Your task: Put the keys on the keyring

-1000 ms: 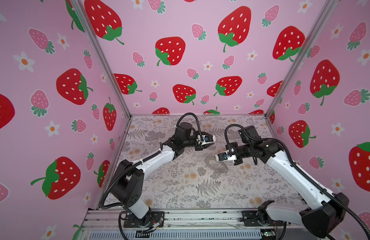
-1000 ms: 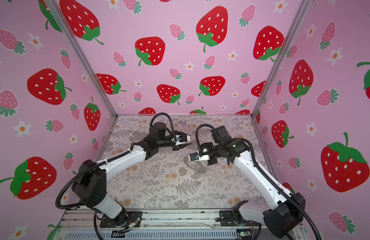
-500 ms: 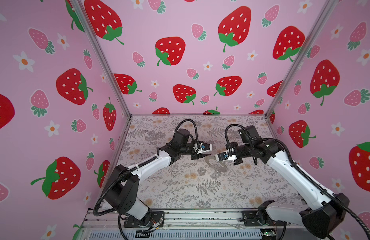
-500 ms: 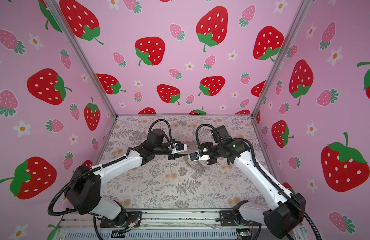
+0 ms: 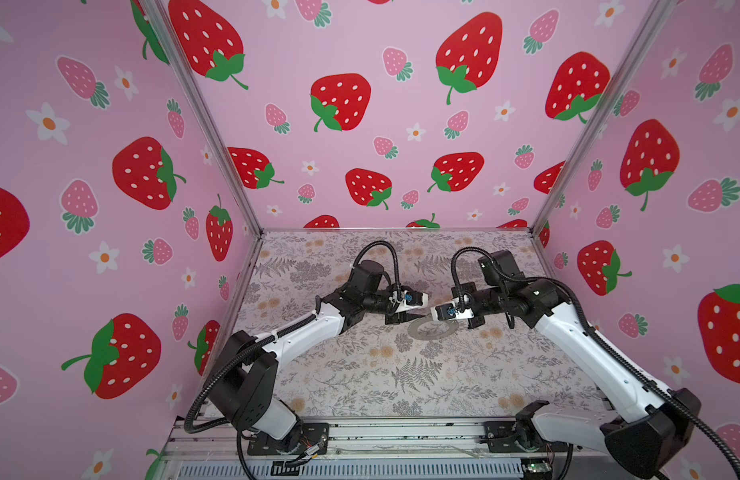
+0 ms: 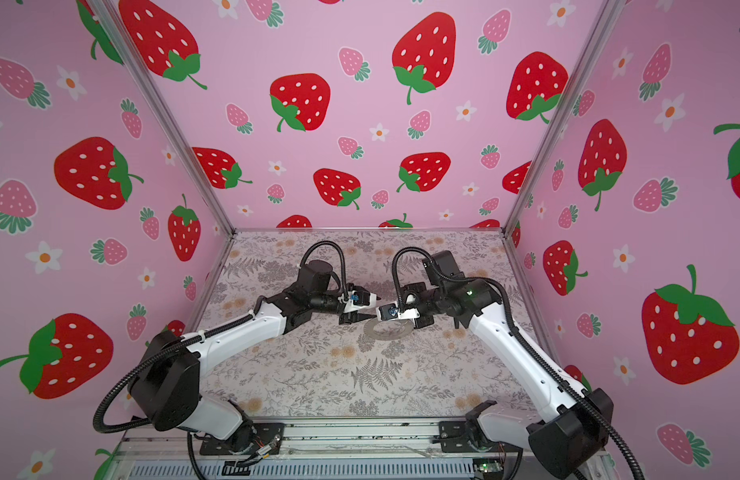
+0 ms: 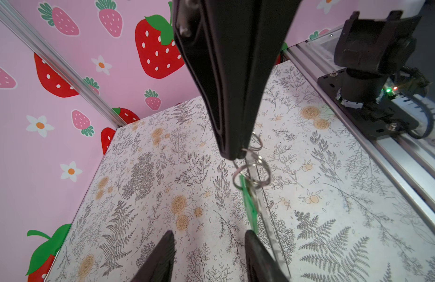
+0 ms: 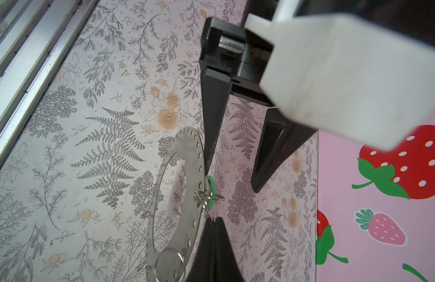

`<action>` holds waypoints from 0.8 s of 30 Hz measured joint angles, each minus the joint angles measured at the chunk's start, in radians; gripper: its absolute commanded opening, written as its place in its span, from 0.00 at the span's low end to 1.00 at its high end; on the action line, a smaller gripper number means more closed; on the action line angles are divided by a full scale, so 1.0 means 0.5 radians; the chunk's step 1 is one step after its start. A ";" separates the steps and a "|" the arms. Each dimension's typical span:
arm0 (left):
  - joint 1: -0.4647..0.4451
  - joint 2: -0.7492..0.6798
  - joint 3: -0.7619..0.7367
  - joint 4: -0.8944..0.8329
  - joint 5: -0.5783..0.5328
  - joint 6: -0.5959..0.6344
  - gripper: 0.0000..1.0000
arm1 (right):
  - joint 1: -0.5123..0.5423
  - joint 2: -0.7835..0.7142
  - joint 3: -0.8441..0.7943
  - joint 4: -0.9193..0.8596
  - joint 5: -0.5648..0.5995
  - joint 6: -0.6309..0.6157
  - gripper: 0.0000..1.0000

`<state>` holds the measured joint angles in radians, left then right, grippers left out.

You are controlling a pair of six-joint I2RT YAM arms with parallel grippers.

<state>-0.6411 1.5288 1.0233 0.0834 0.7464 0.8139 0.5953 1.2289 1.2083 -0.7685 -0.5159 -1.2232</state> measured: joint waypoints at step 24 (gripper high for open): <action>-0.005 0.124 0.040 -0.110 0.171 -0.232 0.54 | 0.000 0.000 -0.063 0.095 0.113 0.060 0.00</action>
<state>-0.6437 1.5909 1.0431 0.0284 0.8318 0.6979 0.5953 1.2289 1.1767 -0.7212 -0.4595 -1.1934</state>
